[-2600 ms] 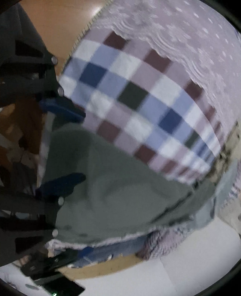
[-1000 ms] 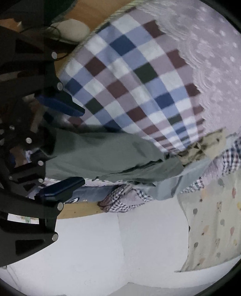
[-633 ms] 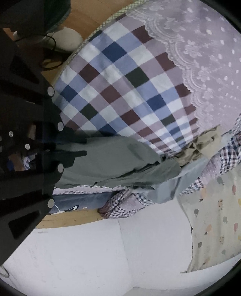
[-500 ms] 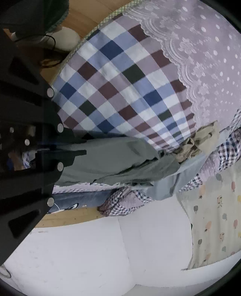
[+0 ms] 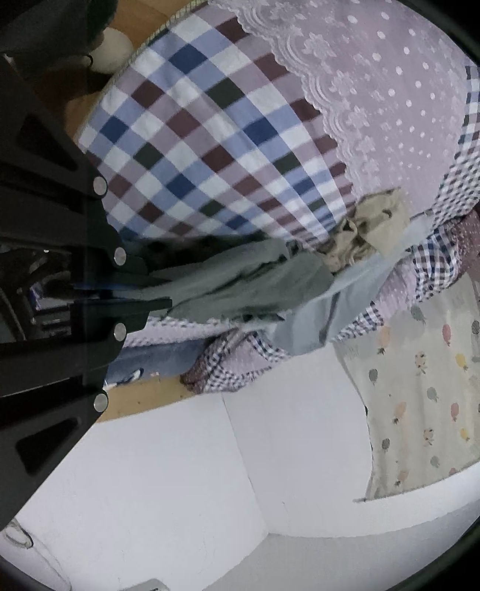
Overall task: Fold clothes
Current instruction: 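Fold the green sweatshirt over with the right tool while the left tool holds its edge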
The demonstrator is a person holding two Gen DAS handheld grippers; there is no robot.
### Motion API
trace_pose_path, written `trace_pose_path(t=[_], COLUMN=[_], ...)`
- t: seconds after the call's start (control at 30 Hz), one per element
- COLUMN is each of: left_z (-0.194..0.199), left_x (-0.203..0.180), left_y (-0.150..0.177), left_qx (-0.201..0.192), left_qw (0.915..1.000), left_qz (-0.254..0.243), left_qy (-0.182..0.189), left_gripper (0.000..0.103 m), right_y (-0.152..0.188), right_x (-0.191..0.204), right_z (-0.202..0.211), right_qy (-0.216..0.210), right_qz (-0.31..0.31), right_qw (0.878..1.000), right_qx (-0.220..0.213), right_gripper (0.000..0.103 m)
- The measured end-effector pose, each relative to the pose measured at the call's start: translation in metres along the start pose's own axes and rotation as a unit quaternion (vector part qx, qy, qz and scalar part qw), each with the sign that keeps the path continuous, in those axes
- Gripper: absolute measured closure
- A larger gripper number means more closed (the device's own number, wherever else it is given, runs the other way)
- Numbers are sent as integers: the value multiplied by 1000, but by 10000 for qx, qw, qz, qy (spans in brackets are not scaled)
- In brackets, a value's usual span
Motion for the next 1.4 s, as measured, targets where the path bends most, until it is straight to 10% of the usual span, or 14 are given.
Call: trace_pose_path(t=[0.77, 0.93, 1.4], left_z=[-11, -14, 0], left_x=[-57, -57, -50], left_y=[-37, -35, -33], left_qx=[-206, -161, -204], left_qw=[9986, 9988, 9991], left_qz=[-326, -349, -381], left_qy=[348, 308, 9], left_gripper=[102, 102, 102], right_y=[219, 235, 212], right_x=[-121, -129, -144], right_z=[34, 41, 75], right_qy=[1334, 1304, 1145], right_qz=[-673, -714, -810], right_qw=[9630, 9605, 9705], right_qx=[2244, 2354, 1963], right_gripper=[77, 100, 103])
Point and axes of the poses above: each gripper's, at about its wrist camera, not at the fingertips, and z roughly against the way its jaws point, x to its left, y to its underside, the point moved 8 cm from there along -z, roughly the way its jaws point, and after that the axes turned 7 degrees about -y, right-handed, at the moved point
